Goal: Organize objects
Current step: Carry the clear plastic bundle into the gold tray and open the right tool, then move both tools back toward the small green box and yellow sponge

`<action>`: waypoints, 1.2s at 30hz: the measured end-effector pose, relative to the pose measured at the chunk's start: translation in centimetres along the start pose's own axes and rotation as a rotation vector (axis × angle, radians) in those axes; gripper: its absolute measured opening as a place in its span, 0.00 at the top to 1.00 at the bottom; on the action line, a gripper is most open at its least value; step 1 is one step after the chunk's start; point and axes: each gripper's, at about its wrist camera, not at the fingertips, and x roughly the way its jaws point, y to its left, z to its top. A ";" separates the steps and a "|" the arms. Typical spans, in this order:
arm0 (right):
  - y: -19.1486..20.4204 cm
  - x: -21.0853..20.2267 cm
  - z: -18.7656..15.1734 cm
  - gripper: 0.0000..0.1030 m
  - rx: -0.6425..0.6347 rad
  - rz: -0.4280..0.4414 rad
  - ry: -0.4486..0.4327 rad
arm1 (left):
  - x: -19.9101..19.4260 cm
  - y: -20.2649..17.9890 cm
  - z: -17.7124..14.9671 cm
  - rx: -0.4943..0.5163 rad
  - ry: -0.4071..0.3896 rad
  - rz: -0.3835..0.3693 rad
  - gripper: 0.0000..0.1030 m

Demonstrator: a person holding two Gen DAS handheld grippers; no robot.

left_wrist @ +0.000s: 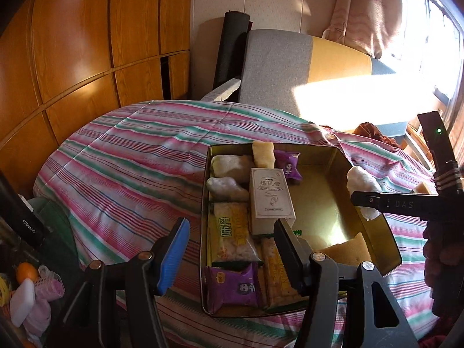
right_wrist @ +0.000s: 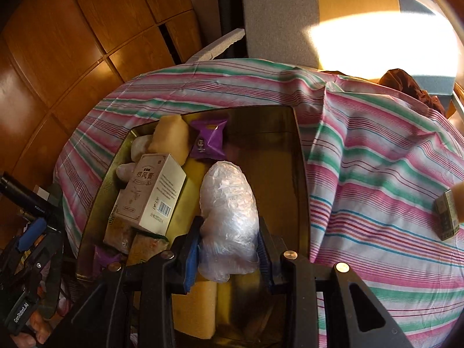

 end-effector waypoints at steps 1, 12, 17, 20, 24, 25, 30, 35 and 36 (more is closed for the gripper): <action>0.4 0.6 0.2 0.67 -0.001 0.001 0.010 | 0.1 0.4 -0.1 -0.009 0.004 0.002 0.40; 3.0 7.1 3.3 0.64 0.050 0.046 0.101 | 1.0 2.6 -0.5 -0.054 0.028 0.019 0.40; 3.7 7.3 4.1 0.56 0.061 0.053 0.081 | 1.4 2.9 -0.8 -0.060 0.039 0.023 0.40; 3.8 6.3 3.9 0.55 0.054 0.054 0.056 | 1.4 3.0 -0.8 -0.064 0.040 0.027 0.40; 3.7 4.2 3.1 0.55 0.034 0.036 0.015 | 0.9 2.8 -0.6 -0.058 0.021 0.032 0.40; 3.7 3.6 2.8 0.55 0.025 0.028 0.003 | 0.7 2.7 -0.6 -0.056 0.016 0.031 0.40; 3.7 0.7 1.1 0.55 -0.018 -0.012 -0.059 | -0.2 2.1 -0.5 -0.034 -0.005 0.034 0.39; 2.8 -1.9 -0.7 0.55 -0.024 -0.040 -0.110 | -1.1 1.3 -0.6 -0.008 -0.017 0.026 0.39; 2.6 -2.4 -1.1 0.55 -0.023 -0.045 -0.118 | -1.3 1.1 -0.6 -0.003 -0.018 0.025 0.39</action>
